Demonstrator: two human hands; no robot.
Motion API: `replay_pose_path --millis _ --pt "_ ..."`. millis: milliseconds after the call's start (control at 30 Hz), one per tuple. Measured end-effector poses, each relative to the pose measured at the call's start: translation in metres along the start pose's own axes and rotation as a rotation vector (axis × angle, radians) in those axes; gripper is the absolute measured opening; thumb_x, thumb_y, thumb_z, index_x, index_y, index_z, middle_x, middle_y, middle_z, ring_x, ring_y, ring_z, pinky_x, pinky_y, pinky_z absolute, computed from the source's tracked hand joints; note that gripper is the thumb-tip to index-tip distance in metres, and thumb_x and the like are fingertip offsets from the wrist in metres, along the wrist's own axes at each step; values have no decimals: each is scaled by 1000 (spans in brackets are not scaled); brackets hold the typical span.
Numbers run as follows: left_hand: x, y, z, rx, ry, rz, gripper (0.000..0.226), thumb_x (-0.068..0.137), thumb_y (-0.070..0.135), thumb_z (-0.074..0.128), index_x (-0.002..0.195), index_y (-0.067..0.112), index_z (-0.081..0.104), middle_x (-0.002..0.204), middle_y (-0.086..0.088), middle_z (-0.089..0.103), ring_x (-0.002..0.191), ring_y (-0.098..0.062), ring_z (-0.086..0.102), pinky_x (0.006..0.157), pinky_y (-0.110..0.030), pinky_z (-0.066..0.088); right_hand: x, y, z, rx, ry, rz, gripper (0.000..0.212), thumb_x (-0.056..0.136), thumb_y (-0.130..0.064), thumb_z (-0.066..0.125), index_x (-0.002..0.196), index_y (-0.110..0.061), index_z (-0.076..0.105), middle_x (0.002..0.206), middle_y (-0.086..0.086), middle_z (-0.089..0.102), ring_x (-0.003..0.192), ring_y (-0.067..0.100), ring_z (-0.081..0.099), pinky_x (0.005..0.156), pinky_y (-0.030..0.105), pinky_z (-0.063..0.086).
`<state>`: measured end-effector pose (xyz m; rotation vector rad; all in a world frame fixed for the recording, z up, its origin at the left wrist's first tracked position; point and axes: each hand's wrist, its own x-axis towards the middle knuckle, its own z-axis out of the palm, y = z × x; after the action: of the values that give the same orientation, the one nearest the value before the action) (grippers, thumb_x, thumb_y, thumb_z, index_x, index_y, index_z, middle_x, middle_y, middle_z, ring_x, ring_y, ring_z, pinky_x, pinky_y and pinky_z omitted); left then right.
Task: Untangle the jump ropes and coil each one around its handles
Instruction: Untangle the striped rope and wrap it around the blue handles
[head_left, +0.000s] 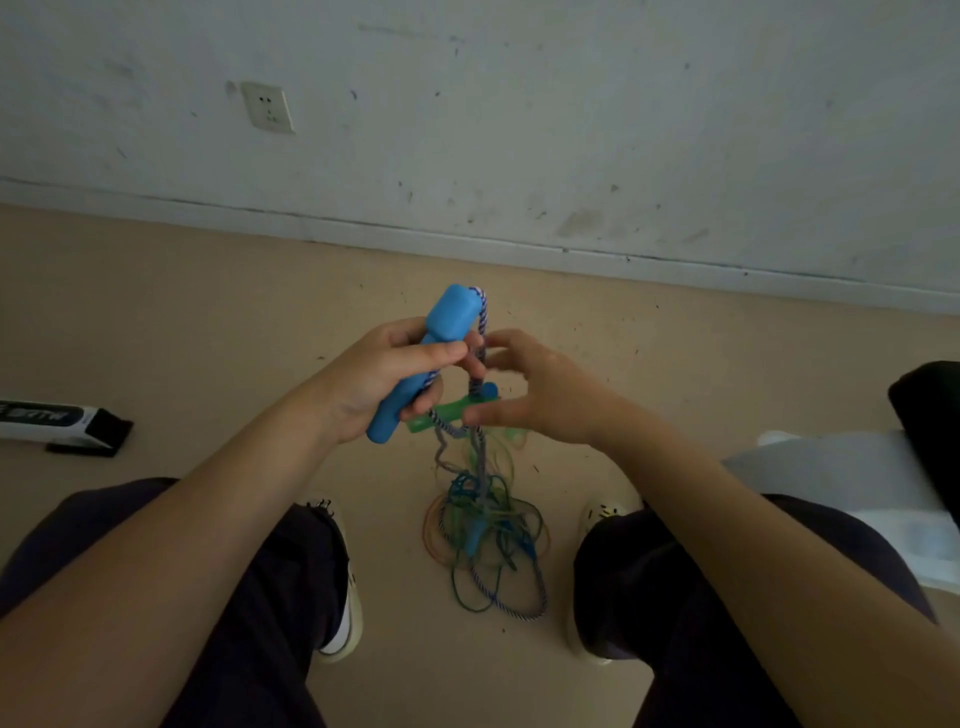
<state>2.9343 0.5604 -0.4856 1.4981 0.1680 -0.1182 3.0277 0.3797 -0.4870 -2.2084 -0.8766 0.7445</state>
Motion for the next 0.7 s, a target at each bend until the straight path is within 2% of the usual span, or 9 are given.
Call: replay_pose_path --millis 100,167,233,367,433,500,567,633,700 --pt "3 -1 -3 -45 49 32 24 91 24 64 111 12 64 91 -5 71 41 -11 42 40 -22 32 4 4 7 -65 -72 70 66 81 -37 77 136 -22 44 105 -2 66 86 11 66 78 28 54" --pt "4 0 -5 -52 112 27 23 92 23 61 111 11 63 89 -3 71 42 -11 41 40 -21 32 7 7 6 -165 -71 84 52 85 -37 73 129 -21 51 94 -2 64 71 9 64 66 25 50" --pt "3 0 -6 -40 121 18 21 94 22 59 111 11 63 88 -2 72 42 -10 40 40 -21 32 8 11 6 -175 -77 83 56 84 -42 73 131 -22 51 97 -2 64 75 10 63 69 25 48" --pt "1 -2 -2 -47 -33 16 22 91 27 60 108 13 65 91 -7 70 42 -12 41 41 -21 34 6 9 11 -175 -27 19 77 78 -47 76 143 -24 42 130 2 46 109 14 50 92 30 43" --pt "1 -3 -1 -108 -101 20 23 91 27 56 108 15 65 92 -9 69 43 -13 41 42 -23 34 5 7 14 -183 -61 -11 68 78 -46 76 136 -23 49 133 0 48 116 17 48 100 35 42" --pt "1 -1 -2 -119 -98 22 22 92 26 59 110 13 64 91 -9 69 45 -15 44 42 -23 34 6 7 18 -151 -97 -7 45 83 -44 73 120 -21 60 118 -2 61 106 16 57 95 35 46" --pt "3 0 -3 -22 19 -9 28 89 27 67 111 9 64 87 -7 71 49 -16 50 42 -23 35 8 8 18 -3 -51 26 22 91 -36 66 103 -18 69 96 -6 69 90 10 64 85 31 51" --pt "5 -2 -4 91 197 -52 27 88 26 71 110 10 66 79 -4 70 52 -15 54 43 -24 37 10 10 12 146 18 58 20 95 -29 61 96 -12 72 88 -6 72 83 7 67 81 27 52" --pt "7 -7 -6 117 335 -62 19 91 24 70 105 12 66 69 -1 64 51 -12 53 44 -24 37 12 12 4 154 71 41 20 96 -26 61 89 -10 71 84 0 74 80 10 69 78 27 55"
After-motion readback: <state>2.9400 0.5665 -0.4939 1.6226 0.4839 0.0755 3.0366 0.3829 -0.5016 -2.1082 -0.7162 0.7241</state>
